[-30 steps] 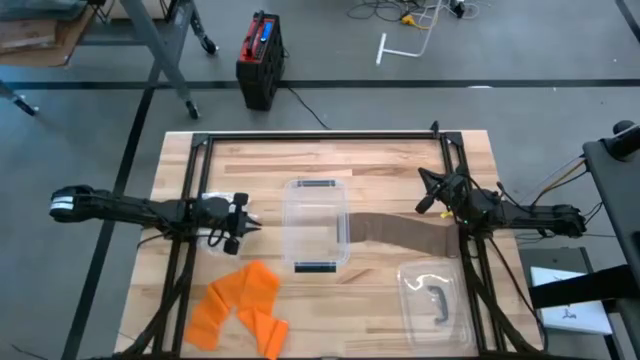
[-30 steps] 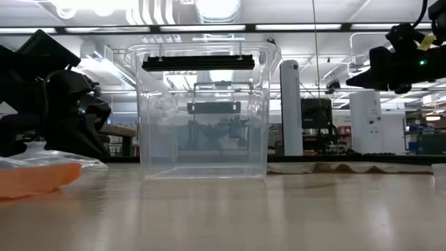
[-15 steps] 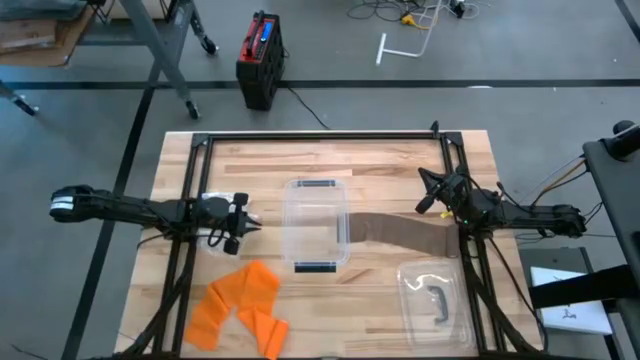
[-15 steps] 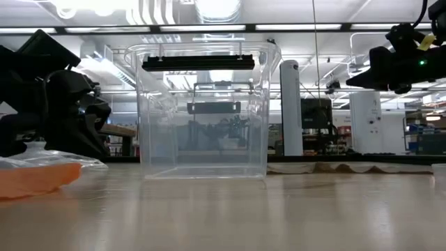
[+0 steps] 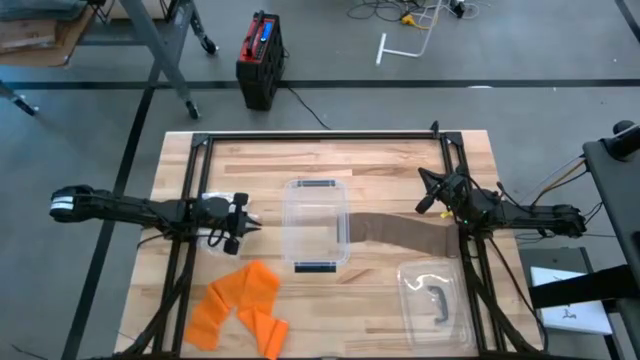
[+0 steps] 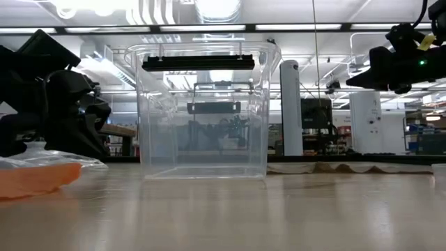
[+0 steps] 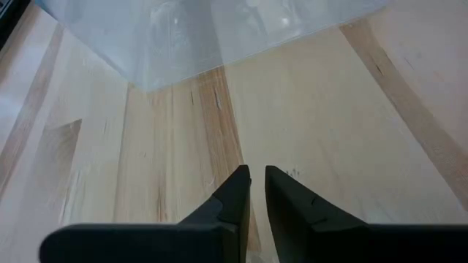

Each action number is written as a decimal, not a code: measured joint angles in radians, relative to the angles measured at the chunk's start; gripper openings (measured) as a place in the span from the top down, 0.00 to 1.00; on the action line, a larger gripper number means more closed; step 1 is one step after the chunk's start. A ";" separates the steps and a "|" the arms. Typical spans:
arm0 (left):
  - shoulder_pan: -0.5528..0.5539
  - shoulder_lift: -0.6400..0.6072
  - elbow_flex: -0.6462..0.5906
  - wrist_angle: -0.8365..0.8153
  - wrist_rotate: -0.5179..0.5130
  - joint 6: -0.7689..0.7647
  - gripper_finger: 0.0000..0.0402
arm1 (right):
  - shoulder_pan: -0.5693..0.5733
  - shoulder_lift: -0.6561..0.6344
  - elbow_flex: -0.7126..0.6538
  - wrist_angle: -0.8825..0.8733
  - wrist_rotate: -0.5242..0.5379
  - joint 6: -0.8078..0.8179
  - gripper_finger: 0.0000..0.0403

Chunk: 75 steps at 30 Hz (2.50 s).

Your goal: Roll bandage

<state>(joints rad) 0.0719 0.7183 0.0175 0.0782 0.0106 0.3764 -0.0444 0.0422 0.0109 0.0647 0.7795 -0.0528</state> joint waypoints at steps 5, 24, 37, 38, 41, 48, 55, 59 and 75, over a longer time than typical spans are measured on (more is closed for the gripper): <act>0.000 0.000 0.000 0.000 0.000 0.000 0.91 | 0.000 0.000 0.000 0.000 0.000 0.000 1.00; 0.000 0.000 0.000 0.808 0.002 -1.110 0.91 | 0.000 0.000 0.000 0.000 0.000 0.000 1.00; -0.001 0.003 0.000 0.782 0.009 -1.070 0.91 | 0.000 0.000 0.000 0.000 0.000 0.000 1.00; -0.001 0.006 0.000 0.763 0.014 -1.065 0.91 | 0.000 0.000 0.000 0.000 0.000 0.000 1.00; -0.001 0.018 0.004 0.761 0.017 -0.957 0.91 | 0.000 0.000 0.000 0.000 0.000 0.000 1.00; -0.002 0.068 0.173 0.561 0.133 -0.589 0.90 | 0.000 0.000 0.000 0.000 0.000 0.000 1.00; -0.001 0.118 0.444 0.114 0.129 -0.329 0.79 | 0.000 0.000 0.000 0.000 0.000 0.000 1.00; -0.001 0.146 0.551 0.043 0.130 -0.273 0.69 | 0.000 0.000 0.000 0.000 0.000 0.000 1.00; -0.001 0.169 0.674 -0.154 0.204 -0.121 0.51 | 0.000 0.000 0.000 0.000 0.000 0.000 1.00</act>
<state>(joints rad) 0.0708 0.8875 0.6919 -0.0756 0.2148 0.2557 -0.0443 0.0418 0.0109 0.0650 0.7792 -0.0528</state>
